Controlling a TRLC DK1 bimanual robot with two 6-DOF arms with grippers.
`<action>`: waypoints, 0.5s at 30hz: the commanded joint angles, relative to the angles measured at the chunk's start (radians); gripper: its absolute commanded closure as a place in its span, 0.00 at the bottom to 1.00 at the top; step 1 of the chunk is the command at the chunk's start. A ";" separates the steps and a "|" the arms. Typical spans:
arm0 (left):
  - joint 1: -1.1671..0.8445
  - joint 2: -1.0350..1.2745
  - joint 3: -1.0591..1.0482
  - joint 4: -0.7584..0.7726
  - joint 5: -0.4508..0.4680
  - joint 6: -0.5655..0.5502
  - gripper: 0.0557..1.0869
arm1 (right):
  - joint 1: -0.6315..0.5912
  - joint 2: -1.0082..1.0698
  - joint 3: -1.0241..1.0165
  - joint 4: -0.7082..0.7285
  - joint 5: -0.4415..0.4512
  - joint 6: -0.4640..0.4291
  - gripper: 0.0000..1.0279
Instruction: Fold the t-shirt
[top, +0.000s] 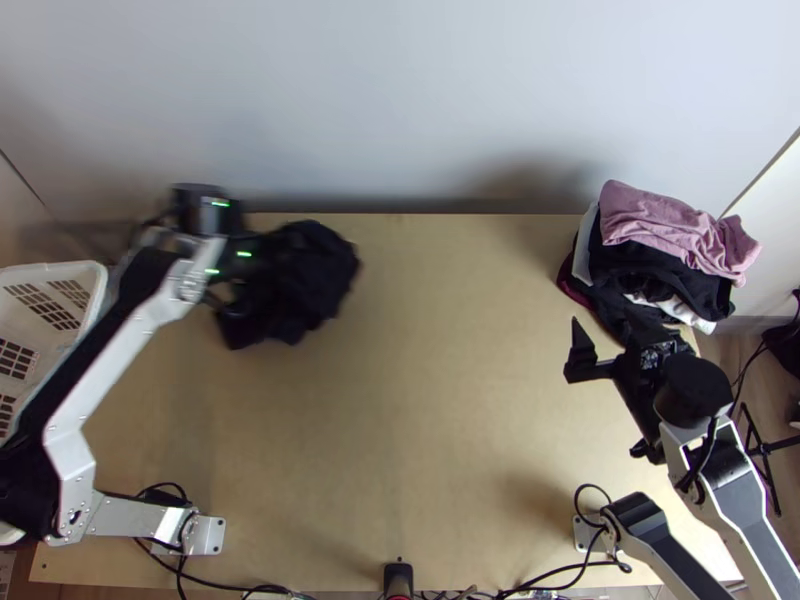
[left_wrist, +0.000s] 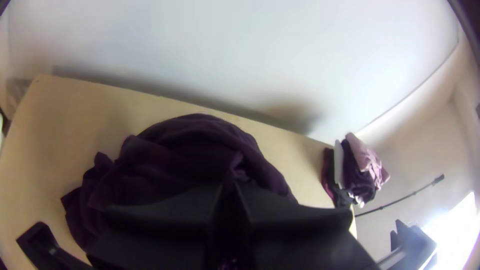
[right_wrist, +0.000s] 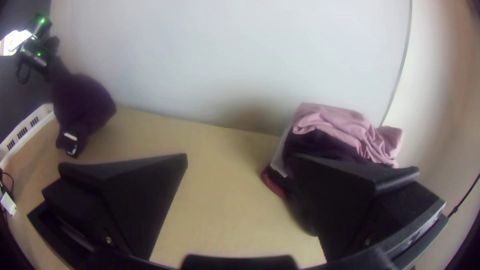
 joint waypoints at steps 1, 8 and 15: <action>-0.310 0.132 0.069 0.034 -0.110 -0.097 0.96 | -0.014 -0.070 -0.068 0.002 0.001 0.027 0.07; -0.390 0.338 0.187 0.082 -0.127 -0.154 0.96 | -0.011 -0.102 -0.119 0.005 -0.002 0.041 0.07; -0.408 0.583 0.459 0.154 -0.230 -0.259 0.96 | -0.008 -0.113 -0.151 0.025 -0.005 0.039 0.07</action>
